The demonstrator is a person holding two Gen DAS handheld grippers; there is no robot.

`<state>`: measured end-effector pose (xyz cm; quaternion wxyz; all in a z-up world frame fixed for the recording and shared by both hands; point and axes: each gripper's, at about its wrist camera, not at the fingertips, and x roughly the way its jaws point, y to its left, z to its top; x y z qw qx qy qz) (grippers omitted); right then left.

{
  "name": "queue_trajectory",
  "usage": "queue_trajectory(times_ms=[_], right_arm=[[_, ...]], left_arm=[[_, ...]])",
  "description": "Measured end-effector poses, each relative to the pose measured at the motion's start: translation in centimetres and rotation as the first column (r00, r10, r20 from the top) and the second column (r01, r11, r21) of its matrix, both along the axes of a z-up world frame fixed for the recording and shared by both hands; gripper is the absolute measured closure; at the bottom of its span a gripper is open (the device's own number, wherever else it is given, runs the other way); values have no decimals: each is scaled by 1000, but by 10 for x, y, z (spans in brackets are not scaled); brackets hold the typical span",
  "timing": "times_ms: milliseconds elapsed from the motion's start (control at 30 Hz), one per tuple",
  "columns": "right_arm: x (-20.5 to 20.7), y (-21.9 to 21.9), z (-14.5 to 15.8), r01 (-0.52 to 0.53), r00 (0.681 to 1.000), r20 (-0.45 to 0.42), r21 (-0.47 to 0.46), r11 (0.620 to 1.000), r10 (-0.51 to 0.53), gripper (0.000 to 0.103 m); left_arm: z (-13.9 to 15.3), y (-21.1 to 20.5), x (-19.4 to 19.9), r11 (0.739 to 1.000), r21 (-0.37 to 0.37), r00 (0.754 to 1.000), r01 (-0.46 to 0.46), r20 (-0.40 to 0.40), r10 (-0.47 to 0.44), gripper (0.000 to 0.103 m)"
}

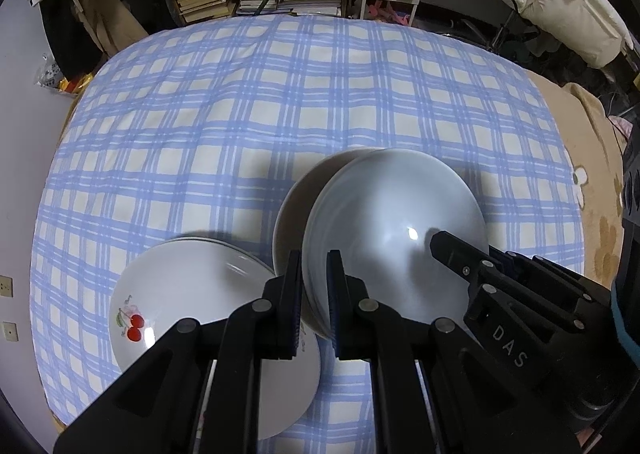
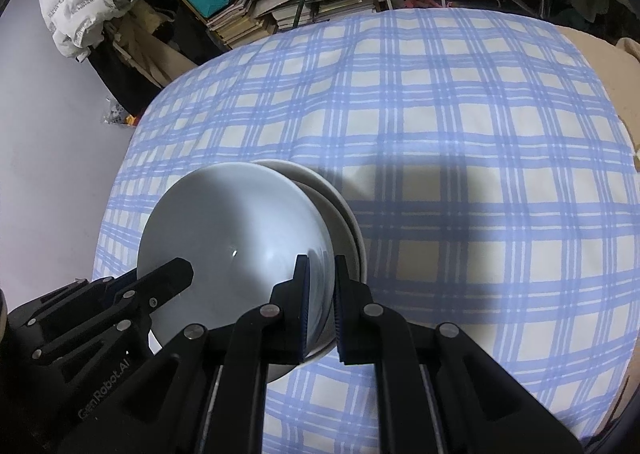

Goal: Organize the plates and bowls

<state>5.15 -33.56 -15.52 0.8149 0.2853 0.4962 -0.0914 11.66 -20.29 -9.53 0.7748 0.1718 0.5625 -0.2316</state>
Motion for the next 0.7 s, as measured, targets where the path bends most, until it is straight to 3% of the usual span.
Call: queue_trajectory(times_ms=[200,700], right_arm=[[1,-4,-6,8,1000,-14,2,1000,-8,91],[1,-3,-10,28,1000,6,-13,1000,-28,91]], left_arm=[[-9,4,2,1000,-24,999,-17,-39,16,93],[-13,5,3,999,-20,999,-41,-27,40,92]])
